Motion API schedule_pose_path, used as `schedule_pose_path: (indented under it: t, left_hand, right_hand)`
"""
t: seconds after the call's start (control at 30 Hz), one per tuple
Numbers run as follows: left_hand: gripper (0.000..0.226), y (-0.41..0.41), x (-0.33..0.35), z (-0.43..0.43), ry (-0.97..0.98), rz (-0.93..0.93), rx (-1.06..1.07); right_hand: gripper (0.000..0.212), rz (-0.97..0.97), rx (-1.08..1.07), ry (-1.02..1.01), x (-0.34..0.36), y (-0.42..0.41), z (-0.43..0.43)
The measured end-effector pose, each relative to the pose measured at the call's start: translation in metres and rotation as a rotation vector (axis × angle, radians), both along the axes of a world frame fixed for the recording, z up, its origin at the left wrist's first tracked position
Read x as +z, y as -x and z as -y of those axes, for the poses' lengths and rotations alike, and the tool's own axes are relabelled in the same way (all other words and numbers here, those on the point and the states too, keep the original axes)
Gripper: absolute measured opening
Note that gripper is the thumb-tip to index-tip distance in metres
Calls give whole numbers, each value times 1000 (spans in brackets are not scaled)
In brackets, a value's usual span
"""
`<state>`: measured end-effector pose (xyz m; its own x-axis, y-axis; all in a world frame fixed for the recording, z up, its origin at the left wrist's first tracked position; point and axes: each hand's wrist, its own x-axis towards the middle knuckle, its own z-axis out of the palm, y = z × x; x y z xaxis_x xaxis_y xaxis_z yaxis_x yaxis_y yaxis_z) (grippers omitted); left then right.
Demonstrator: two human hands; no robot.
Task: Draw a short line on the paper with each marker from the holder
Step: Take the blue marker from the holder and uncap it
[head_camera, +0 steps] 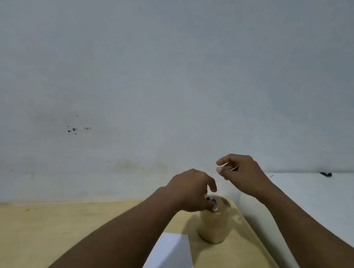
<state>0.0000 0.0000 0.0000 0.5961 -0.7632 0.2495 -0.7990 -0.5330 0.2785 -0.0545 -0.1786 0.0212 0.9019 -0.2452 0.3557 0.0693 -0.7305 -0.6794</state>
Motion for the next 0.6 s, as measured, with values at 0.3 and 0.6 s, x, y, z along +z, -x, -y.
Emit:
schedule_pose_path:
  t: [0.3, 0.6]
  left_hand:
    - [22, -12, -17, 27, -70, 281, -21]
    - [10, -32, 53, -42, 708, -217, 170]
  right_hand:
    - [11, -46, -59, -118, -25, -3, 26]
    - [42, 365, -237, -625, 7, 0, -64]
